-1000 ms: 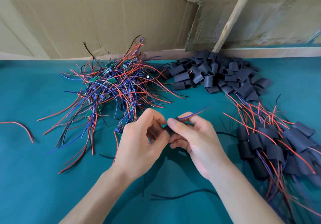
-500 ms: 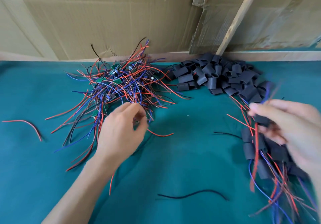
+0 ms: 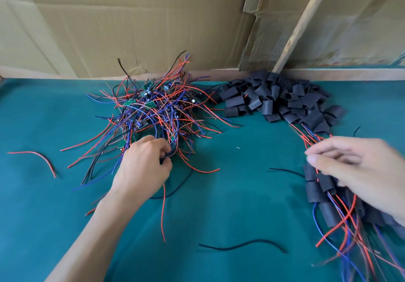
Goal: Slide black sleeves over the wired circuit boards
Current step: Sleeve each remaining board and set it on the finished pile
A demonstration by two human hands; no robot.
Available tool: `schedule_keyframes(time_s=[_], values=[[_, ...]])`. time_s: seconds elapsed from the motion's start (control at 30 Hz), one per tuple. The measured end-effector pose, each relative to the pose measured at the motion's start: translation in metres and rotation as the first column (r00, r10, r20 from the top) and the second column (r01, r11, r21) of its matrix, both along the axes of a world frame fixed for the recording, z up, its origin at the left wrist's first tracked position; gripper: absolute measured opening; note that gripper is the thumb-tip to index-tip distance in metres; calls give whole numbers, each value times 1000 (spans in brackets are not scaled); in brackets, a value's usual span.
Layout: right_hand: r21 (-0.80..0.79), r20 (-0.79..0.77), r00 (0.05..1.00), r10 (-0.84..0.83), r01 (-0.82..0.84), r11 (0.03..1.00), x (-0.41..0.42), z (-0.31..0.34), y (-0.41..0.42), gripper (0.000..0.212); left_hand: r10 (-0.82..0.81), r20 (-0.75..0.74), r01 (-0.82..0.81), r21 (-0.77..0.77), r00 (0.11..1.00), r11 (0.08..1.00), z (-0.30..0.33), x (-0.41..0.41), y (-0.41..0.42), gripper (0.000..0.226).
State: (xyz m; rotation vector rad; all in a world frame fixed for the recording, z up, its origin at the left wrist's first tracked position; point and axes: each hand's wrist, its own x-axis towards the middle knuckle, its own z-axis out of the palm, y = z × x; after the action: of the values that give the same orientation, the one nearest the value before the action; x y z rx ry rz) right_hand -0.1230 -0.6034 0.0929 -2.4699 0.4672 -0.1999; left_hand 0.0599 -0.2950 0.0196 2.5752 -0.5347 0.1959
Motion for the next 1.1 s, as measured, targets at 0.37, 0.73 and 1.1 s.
schedule_keyframes(time_s=[0.37, 0.73, 1.1], values=[[-136, -87, 996, 6, -18, 991, 116, 15, -1, 7, 20, -153, -44, -156, 988, 987, 7, 3, 1, 19], [-214, -316, 944, -90, 21, 977, 168, -36, -14, 76, 48, -79, -55, -95, 996, 994, 4, 3, 5, 19], [-218, -212, 967, -139, 92, 972, 154, -19, -10, 40, -36, -117, -56, -699, 992, 713, 13, 2, 1, 22]])
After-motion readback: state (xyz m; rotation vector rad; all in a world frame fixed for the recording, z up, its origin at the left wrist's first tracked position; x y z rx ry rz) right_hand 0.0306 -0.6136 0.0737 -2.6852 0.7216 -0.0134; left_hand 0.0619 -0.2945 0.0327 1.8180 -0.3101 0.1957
